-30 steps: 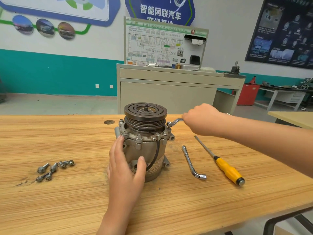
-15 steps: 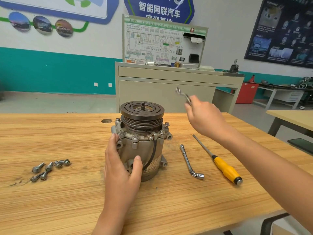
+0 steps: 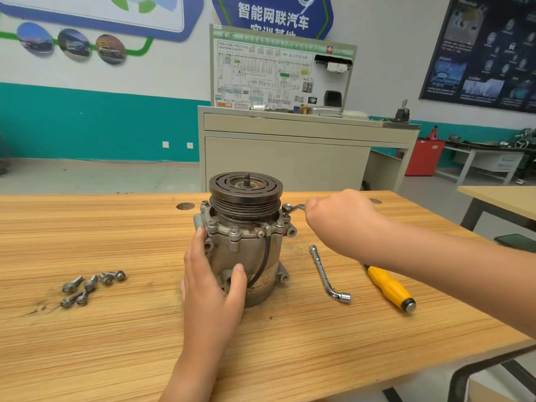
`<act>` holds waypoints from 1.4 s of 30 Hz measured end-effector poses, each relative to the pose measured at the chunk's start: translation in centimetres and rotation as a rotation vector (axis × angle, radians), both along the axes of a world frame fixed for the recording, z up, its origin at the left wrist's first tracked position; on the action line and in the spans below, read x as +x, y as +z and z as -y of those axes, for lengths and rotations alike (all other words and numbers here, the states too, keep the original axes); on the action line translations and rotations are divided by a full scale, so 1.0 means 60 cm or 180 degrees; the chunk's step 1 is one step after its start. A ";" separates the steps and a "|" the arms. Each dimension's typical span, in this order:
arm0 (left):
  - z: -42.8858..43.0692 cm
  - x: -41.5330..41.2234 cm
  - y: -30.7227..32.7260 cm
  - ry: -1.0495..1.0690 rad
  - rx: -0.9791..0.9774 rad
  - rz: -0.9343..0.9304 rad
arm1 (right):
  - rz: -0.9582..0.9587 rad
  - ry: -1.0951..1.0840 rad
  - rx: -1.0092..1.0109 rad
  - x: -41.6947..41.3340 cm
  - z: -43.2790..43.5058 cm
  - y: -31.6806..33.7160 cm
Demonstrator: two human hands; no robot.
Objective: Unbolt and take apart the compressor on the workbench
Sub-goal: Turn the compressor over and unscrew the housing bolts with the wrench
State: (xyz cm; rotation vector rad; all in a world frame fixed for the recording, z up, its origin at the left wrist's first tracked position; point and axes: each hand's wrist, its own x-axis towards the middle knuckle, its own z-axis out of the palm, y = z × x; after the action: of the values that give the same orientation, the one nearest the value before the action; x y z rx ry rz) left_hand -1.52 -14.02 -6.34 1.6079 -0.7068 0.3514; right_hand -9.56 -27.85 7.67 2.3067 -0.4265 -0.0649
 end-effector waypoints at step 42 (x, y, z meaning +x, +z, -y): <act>-0.002 -0.001 0.004 -0.0131 -0.0193 -0.0032 | -0.0069 0.0047 -0.0033 0.008 0.004 0.008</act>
State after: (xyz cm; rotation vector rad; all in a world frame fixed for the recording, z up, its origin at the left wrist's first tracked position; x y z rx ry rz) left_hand -1.57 -13.89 -6.09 1.5348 -0.7139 0.3316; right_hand -9.08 -28.10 8.13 2.2966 -0.3978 -0.0803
